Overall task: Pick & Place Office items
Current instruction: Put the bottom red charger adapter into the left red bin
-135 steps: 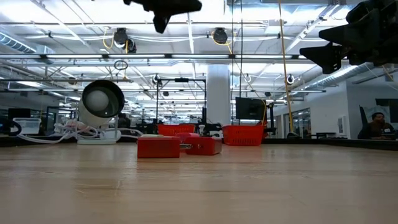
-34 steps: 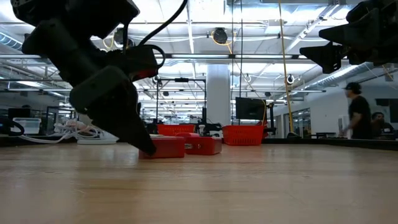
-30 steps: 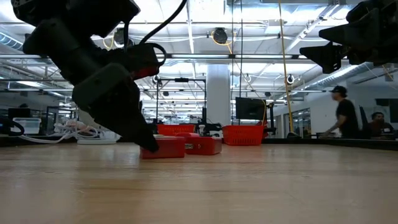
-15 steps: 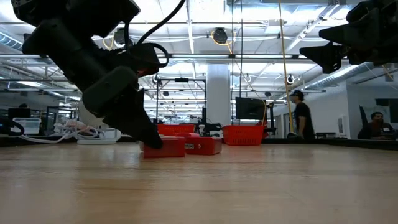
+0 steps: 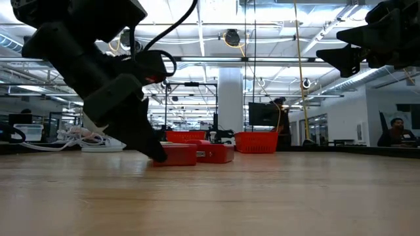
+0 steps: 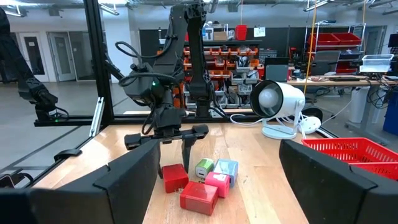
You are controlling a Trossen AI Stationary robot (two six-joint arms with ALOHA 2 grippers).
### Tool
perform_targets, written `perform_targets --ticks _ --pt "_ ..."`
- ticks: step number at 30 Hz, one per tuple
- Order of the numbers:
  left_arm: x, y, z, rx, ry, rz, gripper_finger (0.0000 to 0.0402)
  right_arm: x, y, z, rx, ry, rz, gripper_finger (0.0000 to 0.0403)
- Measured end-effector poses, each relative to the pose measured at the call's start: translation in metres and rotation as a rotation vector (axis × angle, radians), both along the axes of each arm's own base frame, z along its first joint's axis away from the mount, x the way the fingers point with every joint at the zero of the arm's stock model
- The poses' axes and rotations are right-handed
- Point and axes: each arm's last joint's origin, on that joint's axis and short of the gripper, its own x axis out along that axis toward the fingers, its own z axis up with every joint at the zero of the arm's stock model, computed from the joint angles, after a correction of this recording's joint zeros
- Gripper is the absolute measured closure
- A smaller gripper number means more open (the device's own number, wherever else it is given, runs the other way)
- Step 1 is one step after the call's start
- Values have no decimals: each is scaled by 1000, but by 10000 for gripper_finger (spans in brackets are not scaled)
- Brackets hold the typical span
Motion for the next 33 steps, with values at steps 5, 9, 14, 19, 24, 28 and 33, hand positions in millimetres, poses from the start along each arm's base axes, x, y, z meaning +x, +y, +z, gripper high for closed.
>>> perform_targets --ticks 5,9,14,19,24,28,33 --pt "2 -2 -8 -19 4 -8 144 0 0 0 0 0 0 83" --pt "4 -2 -9 -7 -15 -12 144 0 0 0 0 1 0 83" --pt "5 -1 -7 3 -29 0 144 0 0 0 0 0 0 83" --pt "6 -2 -6 -9 -45 1 144 0 0 0 0 0 0 83" --pt "10 -2 -3 -29 -92 3 144 0 0 0 0 0 0 83" --pt "11 3 -3 -34 -86 19 144 0 0 0 0 0 0 83" --pt "11 11 -5 -57 -61 63 144 0 0 0 0 0 0 83"
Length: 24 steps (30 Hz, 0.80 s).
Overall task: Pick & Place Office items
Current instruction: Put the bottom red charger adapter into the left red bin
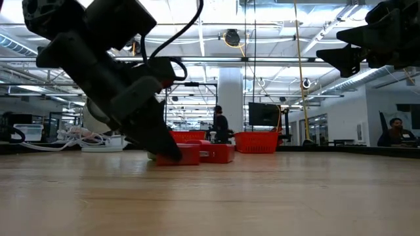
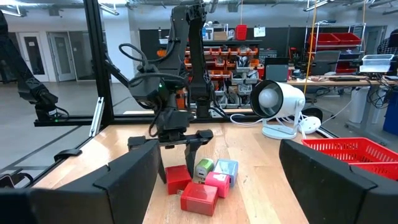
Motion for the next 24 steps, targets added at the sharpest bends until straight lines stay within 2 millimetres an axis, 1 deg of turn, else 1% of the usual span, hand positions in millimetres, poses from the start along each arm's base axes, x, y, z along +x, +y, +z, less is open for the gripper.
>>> perform_targets --ticks 8,10,13,24 --pt "0 3 -1 1 26 -30 146 0 0 0 0 0 0 83" --pt "0 3 -1 8 31 -45 158 0 0 0 0 0 0 83" --pt "0 2 -1 14 32 -54 188 0 0 0 0 0 0 83" --pt "0 0 2 27 15 -75 188 0 0 0 0 -1 0 83"
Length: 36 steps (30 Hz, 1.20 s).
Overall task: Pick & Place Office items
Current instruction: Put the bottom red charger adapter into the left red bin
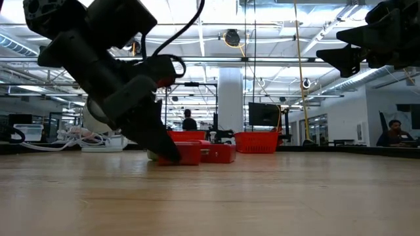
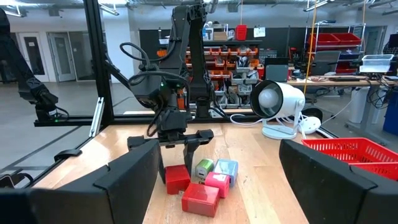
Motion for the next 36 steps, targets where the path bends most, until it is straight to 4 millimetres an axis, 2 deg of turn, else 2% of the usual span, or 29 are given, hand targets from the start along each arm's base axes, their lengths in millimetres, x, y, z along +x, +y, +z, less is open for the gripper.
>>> perform_targets --ticks 6,13,19,26,36 --pt "3 -8 11 50 -87 -49 183 0 0 0 0 1 0 83" --pt "1 -12 41 101 -210 -93 189 0 0 0 0 0 0 83" --pt "4 -18 56 147 -332 -158 189 1 0 0 0 2 0 83" --pt "-2 -16 52 142 -425 -157 189 1 0 -1 -1 8 0 83" --pt "-52 10 31 39 -721 -97 189 1 0 -1 -1 7 0 83"
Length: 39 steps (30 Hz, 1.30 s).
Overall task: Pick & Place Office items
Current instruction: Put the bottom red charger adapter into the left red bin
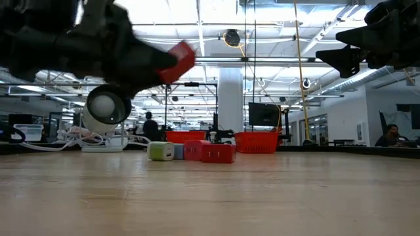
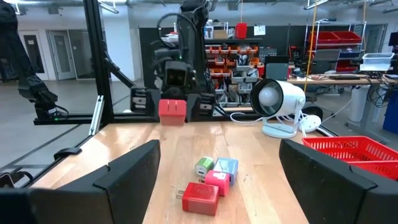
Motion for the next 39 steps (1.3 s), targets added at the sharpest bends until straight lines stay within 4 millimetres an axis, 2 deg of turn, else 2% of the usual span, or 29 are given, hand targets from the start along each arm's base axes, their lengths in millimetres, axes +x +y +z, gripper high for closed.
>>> perform_targets --ticks 4,7,12,14,18,22,26,33,35,39 --pt "-21 3 -17 -60 56 -11 189 0 0 0 0 0 0 83" --pt "-30 3 -22 -75 74 32 189 0 0 0 0 0 0 83" --pt "-32 8 -21 -53 50 160 189 0 0 0 0 0 0 83" --pt "-30 17 -21 -114 33 259 189 0 0 0 0 0 0 83" --pt "-22 37 -19 -229 1 319 183 0 0 0 0 0 0 83" --pt "-5 58 -10 -210 -28 311 188 0 0 0 0 0 0 83" --pt "12 89 4 -202 -84 339 189 0 0 0 0 0 0 83" --pt "37 143 13 -181 45 450 184 0 0 0 0 0 0 83" --pt "41 150 15 -133 91 419 184 0 0 0 0 0 0 83" --pt "44 148 18 -20 102 346 187 0 0 0 0 1 0 83"
